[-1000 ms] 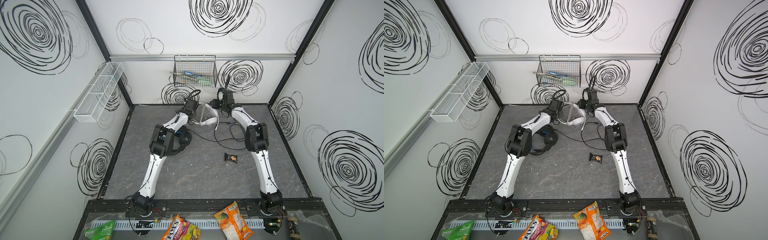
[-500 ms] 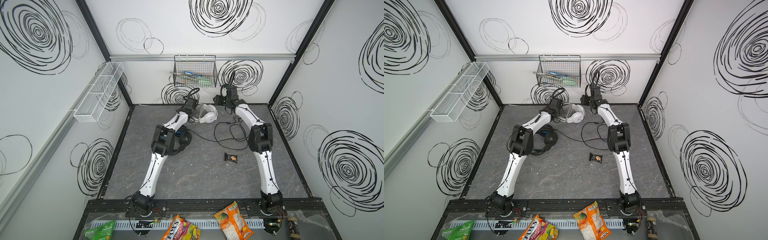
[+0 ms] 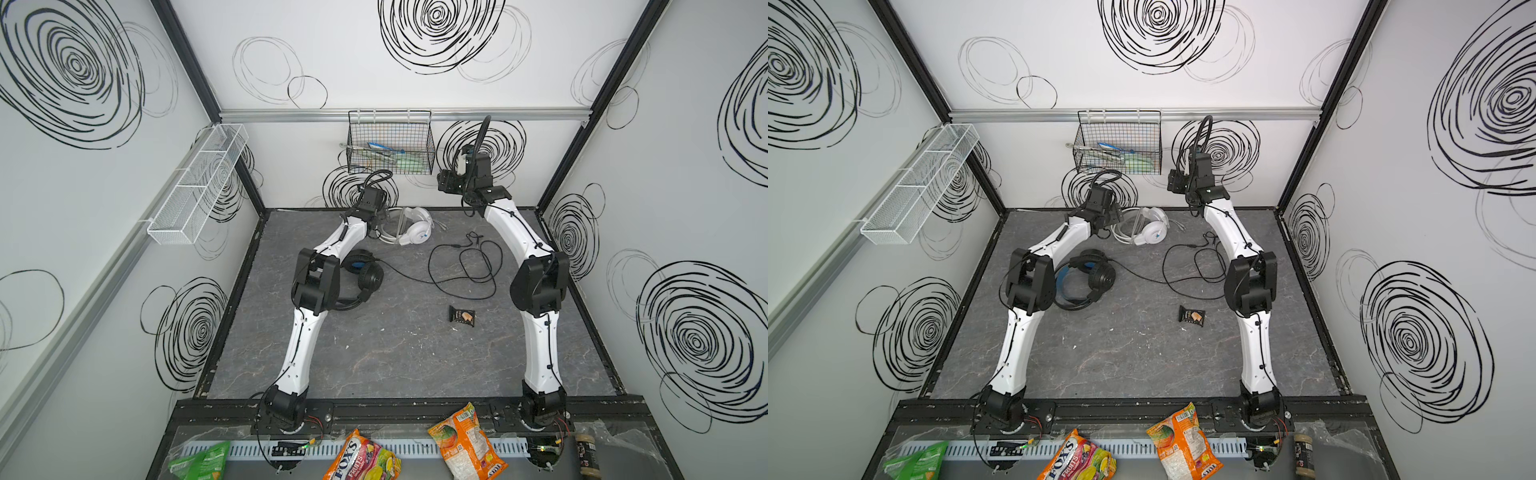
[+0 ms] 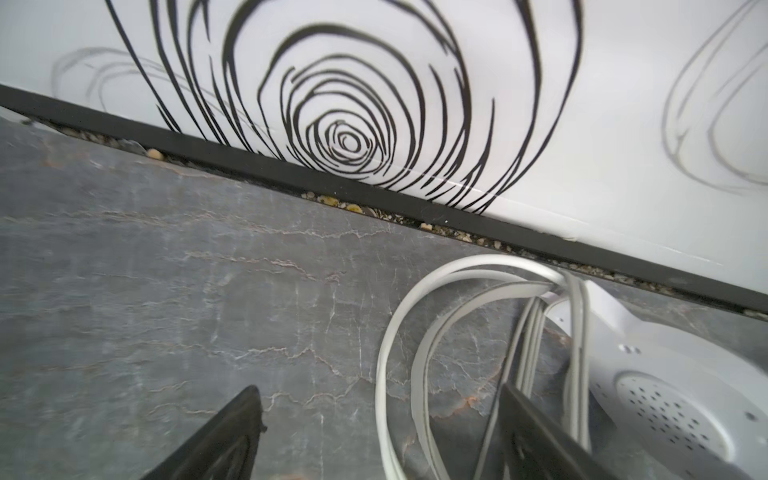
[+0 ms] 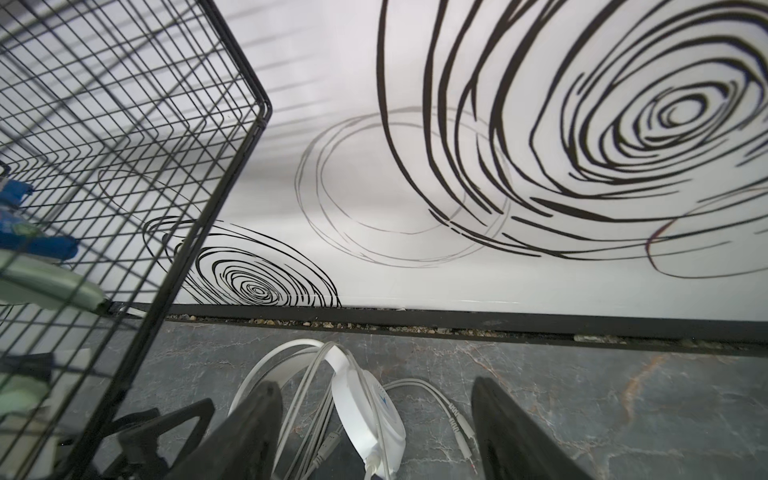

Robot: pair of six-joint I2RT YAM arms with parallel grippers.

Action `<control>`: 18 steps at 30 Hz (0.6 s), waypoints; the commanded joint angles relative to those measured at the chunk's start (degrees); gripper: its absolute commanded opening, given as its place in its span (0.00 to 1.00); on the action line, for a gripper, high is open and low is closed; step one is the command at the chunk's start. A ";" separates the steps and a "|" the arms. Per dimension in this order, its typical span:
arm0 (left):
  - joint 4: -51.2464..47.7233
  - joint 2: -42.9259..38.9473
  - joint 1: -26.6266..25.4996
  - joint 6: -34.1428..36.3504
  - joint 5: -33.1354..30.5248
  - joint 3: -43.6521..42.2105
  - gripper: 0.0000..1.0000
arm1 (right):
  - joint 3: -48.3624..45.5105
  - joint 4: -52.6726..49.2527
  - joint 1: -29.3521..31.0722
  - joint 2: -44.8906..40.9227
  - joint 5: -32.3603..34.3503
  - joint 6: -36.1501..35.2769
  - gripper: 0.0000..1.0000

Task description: Wrap the headphones

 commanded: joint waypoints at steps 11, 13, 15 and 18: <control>0.33 -33.37 -3.70 0.00 2.99 -32.14 0.96 | -35.05 8.17 2.55 -26.61 1.93 0.69 0.97; -1.41 -38.54 -4.59 0.07 3.05 -36.67 0.96 | -42.27 9.37 3.21 -32.68 1.00 -0.03 0.97; -1.76 -44.74 -5.42 -1.27 3.31 -42.62 0.96 | -49.43 10.23 4.35 -39.41 0.52 -0.72 0.97; -0.53 -55.13 -7.36 -4.50 3.14 -52.90 0.96 | -57.90 10.31 7.63 -49.08 1.52 -2.43 0.97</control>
